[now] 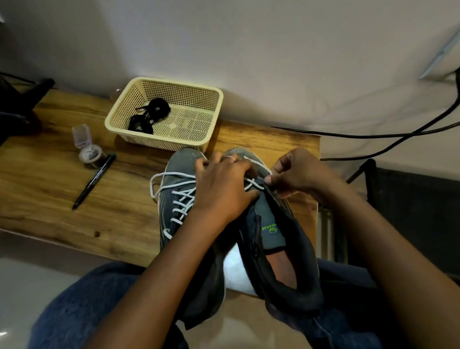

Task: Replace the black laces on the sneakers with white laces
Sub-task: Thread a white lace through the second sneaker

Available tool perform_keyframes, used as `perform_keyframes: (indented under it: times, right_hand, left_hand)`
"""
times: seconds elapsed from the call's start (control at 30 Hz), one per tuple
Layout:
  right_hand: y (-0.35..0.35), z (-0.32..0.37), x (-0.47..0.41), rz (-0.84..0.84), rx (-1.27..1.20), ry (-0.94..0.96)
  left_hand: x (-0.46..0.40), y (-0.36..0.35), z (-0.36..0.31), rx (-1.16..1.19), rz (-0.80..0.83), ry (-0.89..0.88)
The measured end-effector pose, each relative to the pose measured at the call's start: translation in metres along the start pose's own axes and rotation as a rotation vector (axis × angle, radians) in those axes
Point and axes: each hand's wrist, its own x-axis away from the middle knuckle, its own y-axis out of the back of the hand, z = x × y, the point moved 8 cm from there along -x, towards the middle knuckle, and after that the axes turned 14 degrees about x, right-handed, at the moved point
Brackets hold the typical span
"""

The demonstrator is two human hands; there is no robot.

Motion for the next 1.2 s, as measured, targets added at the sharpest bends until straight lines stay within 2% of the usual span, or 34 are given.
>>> perform_keyframes:
  times: [0.13, 0.2, 0.27, 0.33, 0.5, 0.57, 0.67, 0.73, 0.87, 1.0, 1.03, 1.2]
  right_hand:
    - [0.025, -0.005, -0.002, -0.2, -0.28, -0.025]
    - [0.023, -0.003, 0.0, -0.142, -0.225, -0.006]
    - [0.007, 0.0, 0.004, 0.003, -0.066, 0.004]
    - [-0.002, 0.001, 0.004, 0.035, 0.004, -0.002]
    - [0.029, -0.005, -0.004, -0.238, -0.284, -0.038]
    - [0.026, -0.005, -0.001, -0.175, -0.218, -0.024]
    - [0.001, -0.001, 0.006, 0.039, -0.03, 0.006]
    - [-0.001, 0.003, 0.006, 0.021, -0.046, 0.002]
    - [0.017, 0.0, 0.0, -0.13, -0.21, -0.019]
    - [-0.001, 0.004, 0.009, 0.058, -0.046, -0.009]
    - [-0.002, 0.005, 0.011, 0.052, -0.05, -0.012]
    - [0.033, -0.003, 0.004, -0.231, -0.288, -0.045]
  left_hand:
    - [0.0, 0.001, 0.0, 0.003, 0.0, -0.006]
    - [0.0, 0.0, -0.001, -0.001, 0.0, -0.011]
    - [0.0, 0.0, -0.001, -0.006, 0.0, -0.01]
    - [0.0, -0.001, 0.0, -0.002, 0.006, -0.006]
    - [0.0, 0.0, 0.0, 0.003, 0.003, -0.01]
    - [0.0, -0.001, 0.0, 0.003, 0.006, -0.013]
    - [-0.001, -0.002, -0.001, -0.011, 0.011, -0.012]
    - [-0.001, -0.002, -0.001, -0.017, 0.015, -0.011]
    - [-0.001, -0.002, -0.001, -0.008, 0.015, -0.01]
    - [-0.001, -0.002, -0.001, -0.012, 0.017, -0.017]
    - [-0.001, -0.002, -0.001, -0.008, 0.018, -0.017]
    - [-0.001, 0.002, 0.003, 0.04, 0.017, -0.004]
